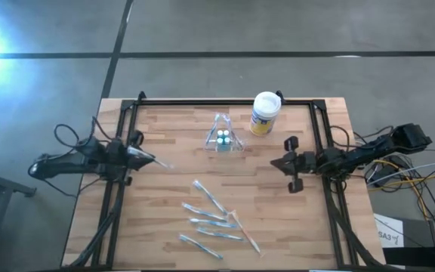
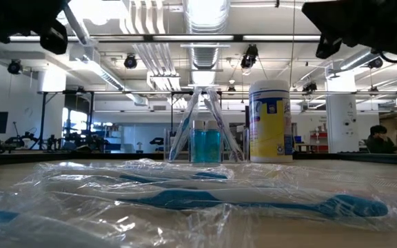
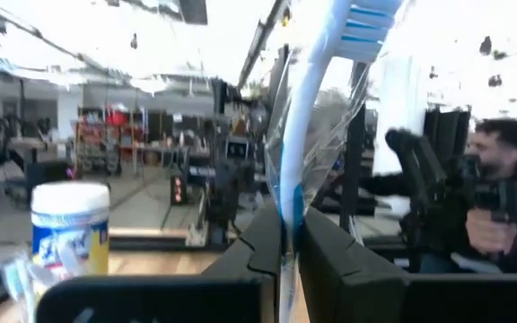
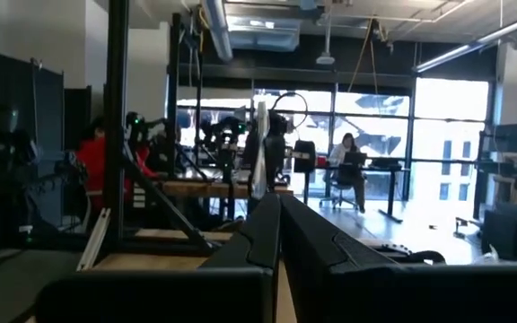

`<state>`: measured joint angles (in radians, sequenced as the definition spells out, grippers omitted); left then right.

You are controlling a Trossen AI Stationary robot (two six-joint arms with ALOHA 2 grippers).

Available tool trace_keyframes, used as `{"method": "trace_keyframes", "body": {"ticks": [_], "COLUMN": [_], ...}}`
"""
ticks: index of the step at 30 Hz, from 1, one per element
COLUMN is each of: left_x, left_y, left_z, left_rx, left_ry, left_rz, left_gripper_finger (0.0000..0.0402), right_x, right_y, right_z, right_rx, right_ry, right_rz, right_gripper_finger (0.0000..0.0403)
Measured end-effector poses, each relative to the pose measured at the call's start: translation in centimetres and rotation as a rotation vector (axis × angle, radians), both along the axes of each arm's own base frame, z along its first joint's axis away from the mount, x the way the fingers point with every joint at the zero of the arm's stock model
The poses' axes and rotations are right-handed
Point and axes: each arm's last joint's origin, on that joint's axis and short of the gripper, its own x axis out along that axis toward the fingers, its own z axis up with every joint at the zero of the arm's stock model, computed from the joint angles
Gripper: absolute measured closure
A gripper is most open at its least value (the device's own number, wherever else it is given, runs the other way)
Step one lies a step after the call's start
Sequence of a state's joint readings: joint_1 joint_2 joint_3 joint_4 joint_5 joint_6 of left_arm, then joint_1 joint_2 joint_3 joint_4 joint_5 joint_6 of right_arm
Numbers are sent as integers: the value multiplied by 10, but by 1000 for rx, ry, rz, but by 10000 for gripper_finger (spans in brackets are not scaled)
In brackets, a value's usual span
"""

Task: Pick & Place toothbrushing station
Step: Put the blue toothbrush into the transparent organizer

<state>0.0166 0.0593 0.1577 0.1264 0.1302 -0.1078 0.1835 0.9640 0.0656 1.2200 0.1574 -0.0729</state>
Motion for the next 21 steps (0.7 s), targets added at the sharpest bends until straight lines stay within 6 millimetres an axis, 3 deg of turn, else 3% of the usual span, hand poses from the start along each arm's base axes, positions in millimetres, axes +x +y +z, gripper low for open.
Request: {"method": "trace_keyframes", "body": {"ticks": [13, 21], "left_x": [2, 3], "left_y": [2, 2], "left_z": [-20, -26], "left_rx": [14, 10], "left_ry": [100, 125], "left_rz": [73, 75], "left_gripper_finger": [380, 378], "right_x": [-11, -16], "right_y": [-2, -4], "right_z": [-9, -2], "right_rx": [-1, -13], "right_ry": [4, -55], "right_rz": [-3, -41], "right_gripper_finger": [394, 394]}}
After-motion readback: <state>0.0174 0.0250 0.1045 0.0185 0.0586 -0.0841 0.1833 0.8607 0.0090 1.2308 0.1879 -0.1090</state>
